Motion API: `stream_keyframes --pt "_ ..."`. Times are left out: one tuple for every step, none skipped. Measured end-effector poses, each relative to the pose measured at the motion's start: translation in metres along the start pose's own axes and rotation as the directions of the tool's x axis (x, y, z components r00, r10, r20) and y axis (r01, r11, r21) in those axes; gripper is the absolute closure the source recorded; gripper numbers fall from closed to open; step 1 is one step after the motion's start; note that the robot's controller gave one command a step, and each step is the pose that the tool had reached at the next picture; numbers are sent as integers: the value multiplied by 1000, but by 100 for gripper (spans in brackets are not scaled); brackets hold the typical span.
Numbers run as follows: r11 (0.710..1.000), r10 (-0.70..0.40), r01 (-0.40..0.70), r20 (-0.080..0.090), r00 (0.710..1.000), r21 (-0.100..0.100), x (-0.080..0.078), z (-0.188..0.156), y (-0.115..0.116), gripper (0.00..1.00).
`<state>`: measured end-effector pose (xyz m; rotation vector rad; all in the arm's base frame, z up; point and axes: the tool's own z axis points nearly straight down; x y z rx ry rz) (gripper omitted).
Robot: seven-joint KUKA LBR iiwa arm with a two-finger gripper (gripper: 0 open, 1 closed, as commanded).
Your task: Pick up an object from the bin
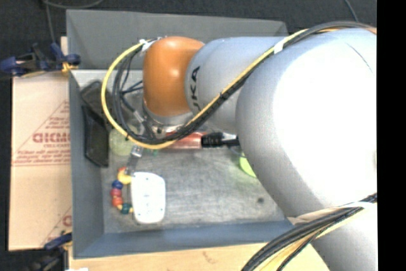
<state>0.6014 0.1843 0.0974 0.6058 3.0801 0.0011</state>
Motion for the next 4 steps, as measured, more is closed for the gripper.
stream_keyframes --pt "1000 0 0 0 1000 1 0 0 0 100" --pt "1000 0 0 0 1000 0 0 0 0 0" --pt "1000 0 0 0 1000 1 0 0 0 100" --pt "1000 0 0 0 1000 0 0 0 0 0"
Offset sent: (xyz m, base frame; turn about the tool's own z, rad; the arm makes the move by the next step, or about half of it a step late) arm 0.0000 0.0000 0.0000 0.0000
